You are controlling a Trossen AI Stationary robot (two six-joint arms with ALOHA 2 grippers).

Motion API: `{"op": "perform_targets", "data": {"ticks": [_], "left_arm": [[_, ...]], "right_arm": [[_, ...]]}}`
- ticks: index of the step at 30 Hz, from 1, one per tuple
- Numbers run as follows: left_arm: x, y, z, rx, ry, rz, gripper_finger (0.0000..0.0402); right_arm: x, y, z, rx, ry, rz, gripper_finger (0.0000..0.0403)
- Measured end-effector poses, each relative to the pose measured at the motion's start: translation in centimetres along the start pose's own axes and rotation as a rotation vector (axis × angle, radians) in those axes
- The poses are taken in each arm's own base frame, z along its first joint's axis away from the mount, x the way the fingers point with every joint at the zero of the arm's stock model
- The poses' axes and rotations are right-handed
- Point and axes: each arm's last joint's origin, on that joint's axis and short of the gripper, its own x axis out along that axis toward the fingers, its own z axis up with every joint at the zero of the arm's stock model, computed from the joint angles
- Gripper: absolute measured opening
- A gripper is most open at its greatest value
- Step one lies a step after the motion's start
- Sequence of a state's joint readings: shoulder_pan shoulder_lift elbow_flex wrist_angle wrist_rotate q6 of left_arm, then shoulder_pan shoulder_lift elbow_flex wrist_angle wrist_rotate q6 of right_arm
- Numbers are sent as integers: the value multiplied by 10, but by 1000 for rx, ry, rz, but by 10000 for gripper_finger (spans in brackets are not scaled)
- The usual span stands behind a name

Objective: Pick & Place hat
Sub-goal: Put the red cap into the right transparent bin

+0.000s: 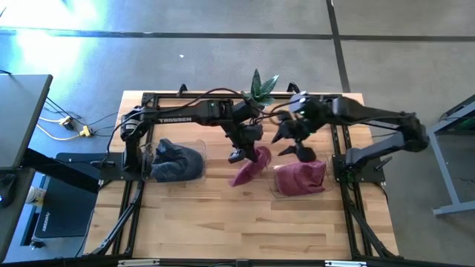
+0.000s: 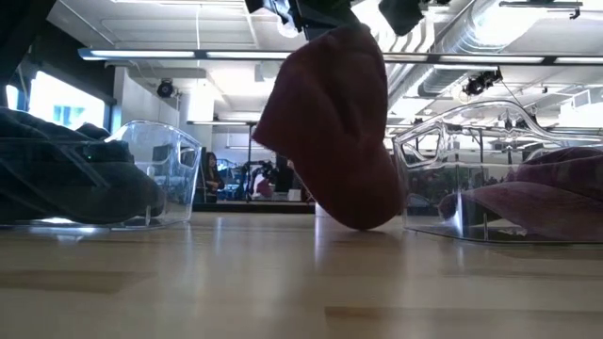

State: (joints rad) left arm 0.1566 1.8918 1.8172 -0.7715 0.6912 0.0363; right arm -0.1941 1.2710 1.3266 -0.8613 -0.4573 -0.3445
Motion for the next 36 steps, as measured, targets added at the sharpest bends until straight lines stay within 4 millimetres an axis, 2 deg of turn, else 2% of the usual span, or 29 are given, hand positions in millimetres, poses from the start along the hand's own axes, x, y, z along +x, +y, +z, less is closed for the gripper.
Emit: {"op": "perform_targets", "data": {"ticks": [4, 8, 16, 19, 24, 28, 32, 36], "left_arm": [[0, 0, 0, -14, -2, 8, 0], [0, 0, 1, -15, -4, 10, 0], [0, 0, 0, -19, -4, -8, 0], [0, 0, 1, -14, -6, -11, 0], [0, 0, 1, -13, -7, -12, 0], [0, 0, 0, -16, -5, -18, 0], [0, 0, 0, -15, -5, -18, 0], [0, 1, 1, -40, -8, 7, 0]], "right_arm": [[22, 0, 4, -57, 15, 47, 231], [31, -2, 10, -85, -37, 41, 232], [57, -1, -33, -70, -155, -85, 232], [67, 4, -44, -126, -238, -99, 232], [84, 8, -56, -229, -360, -118, 232], [89, 12, -59, -254, -408, -119, 230], [90, 14, -59, -230, -401, -125, 199], [90, 14, -59, -207, -401, -122, 127]]}}
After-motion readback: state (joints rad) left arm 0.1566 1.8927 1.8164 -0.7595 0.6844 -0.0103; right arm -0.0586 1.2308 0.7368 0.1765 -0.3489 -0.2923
